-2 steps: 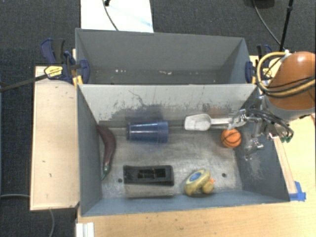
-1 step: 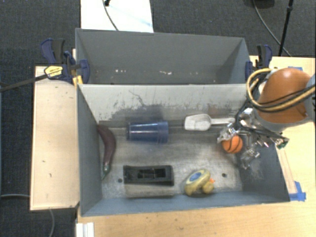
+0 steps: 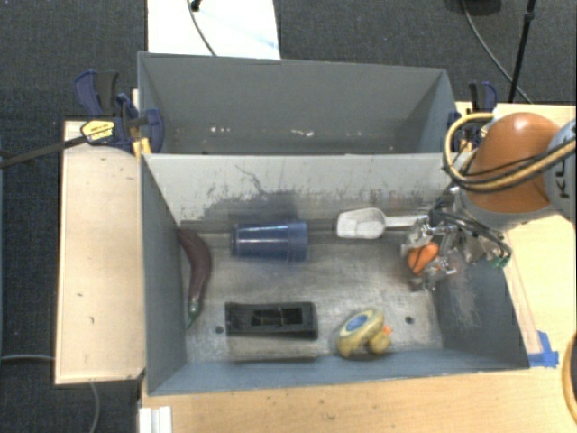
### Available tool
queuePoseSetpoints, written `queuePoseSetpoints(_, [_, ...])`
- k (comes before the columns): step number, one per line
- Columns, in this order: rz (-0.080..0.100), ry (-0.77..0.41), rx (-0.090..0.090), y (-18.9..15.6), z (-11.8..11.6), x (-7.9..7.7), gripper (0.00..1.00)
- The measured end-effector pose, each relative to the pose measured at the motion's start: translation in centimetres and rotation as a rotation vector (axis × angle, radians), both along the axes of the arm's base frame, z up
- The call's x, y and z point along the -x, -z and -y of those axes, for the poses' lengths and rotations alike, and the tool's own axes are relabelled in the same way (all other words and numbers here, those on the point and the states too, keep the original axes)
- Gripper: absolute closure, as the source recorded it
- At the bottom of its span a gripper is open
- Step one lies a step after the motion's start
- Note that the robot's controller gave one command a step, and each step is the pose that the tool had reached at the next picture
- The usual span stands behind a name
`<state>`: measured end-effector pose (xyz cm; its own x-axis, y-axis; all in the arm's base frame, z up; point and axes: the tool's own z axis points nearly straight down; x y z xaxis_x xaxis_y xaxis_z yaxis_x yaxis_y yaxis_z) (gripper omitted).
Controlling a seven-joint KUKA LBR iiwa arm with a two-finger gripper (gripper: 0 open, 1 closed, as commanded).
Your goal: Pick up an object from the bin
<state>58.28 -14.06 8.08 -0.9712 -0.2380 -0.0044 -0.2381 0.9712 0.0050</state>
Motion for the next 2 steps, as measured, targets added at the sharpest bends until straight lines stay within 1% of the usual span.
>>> queuePoseSetpoints(1, [0.0, -0.001, 0.0, 0.0, 0.0, 0.0, 1.0])
queuePoseSetpoints(2, [0.003, -0.178, 0.007, -17.6, -0.8, 3.2, 1.0])
